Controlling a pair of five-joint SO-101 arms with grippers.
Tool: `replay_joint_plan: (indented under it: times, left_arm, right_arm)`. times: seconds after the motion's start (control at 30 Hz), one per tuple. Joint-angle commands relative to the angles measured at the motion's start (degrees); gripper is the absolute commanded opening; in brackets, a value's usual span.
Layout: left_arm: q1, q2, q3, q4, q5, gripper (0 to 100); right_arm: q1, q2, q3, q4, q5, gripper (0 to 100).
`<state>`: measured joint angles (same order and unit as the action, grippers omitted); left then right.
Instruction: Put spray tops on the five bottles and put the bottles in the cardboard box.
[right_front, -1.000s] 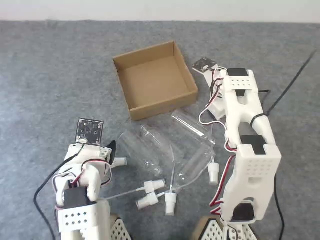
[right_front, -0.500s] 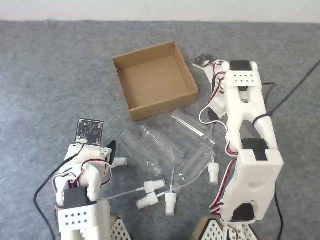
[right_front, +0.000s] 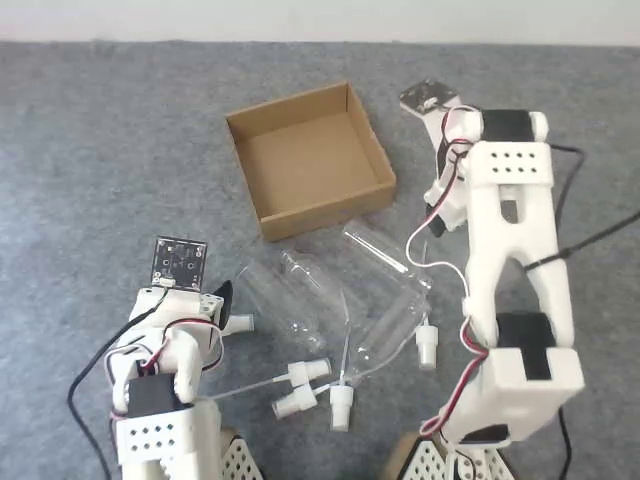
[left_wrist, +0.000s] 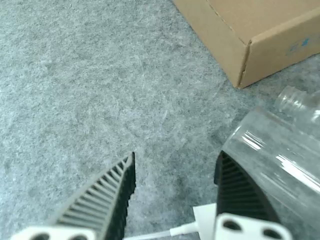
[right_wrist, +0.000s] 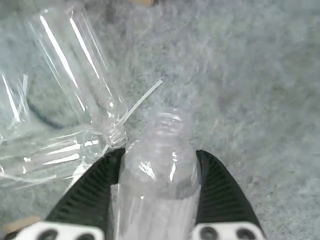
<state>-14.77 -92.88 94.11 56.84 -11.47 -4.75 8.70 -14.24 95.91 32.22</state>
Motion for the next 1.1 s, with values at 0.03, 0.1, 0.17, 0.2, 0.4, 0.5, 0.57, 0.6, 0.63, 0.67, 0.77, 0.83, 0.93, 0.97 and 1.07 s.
replay_joint_plan:
  times: [0.03,0.1,0.17,0.2,0.4,0.5,0.57,0.6,0.63,0.67,0.77,0.83,0.93,0.97,1.07]
  left_arm:
    - [-0.4,-0.6,-1.6,0.0,-0.4,25]
    - [-0.4,-0.6,-1.6,0.0,-0.4,25]
    - [-0.4,-0.6,-1.6,0.0,-0.4,25]
    - [-0.4,-0.6,-1.6,0.0,-0.4,25]
    - [-0.4,-0.6,-1.6,0.0,-0.4,25]
    - [-0.4,-0.6,-1.6,0.0,-0.4,25]
    - [-0.4,-0.6,-1.6,0.1,-0.4,25]
    - [-0.4,-0.6,-1.6,0.1,-0.4,25]
    - [-0.4,-0.6,-1.6,0.1,-0.4,25]
    - [-0.4,-0.6,-1.6,0.1,-0.4,25]
    - [-0.4,-0.6,-1.6,0.1,-0.4,24]
    - [-0.4,-0.6,-1.6,0.1,-0.4,24]
    - [-0.4,-0.6,-1.7,0.1,-0.4,24]
    - [-0.4,-0.6,-1.8,0.2,-0.4,24]
    - [-0.4,-0.6,-2.4,1.7,-0.6,24]
  right_arm:
    - [-1.9,-8.5,0.6,0.5,-1.4,3.4]
    - [-2.6,-11.3,3.3,0.2,-1.5,3.4]
    - [-3.3,-14.5,6.0,-0.1,-1.6,3.4]
    - [-3.6,-16.4,7.4,-0.3,-2.4,3.4]
    - [-4.7,-28.5,17.6,-7.0,-7.1,3.4]
    - [-5.2,-34.2,22.9,-11.3,-10.9,3.4]
    - [-5.4,-37.5,26.4,-14.2,-12.8,3.4]
    - [-5.4,-38.8,28.1,-15.8,-13.7,3.4]
    - [-5.4,-40.0,29.8,-17.5,-14.7,3.4]
    - [-5.4,-41.1,31.5,-19.1,-15.7,3.4]
    - [-5.4,-44.4,37.1,-24.0,-18.7,3.4]
    - [-5.5,-46.4,40.4,-26.9,-20.8,3.4]
    - [-5.5,-50.7,45.0,-30.5,-25.1,3.4]
    - [-5.3,-52.4,46.5,-31.5,-26.1,3.4]
    - [-5.1,-57.6,50.9,-34.1,-27.9,3.4]
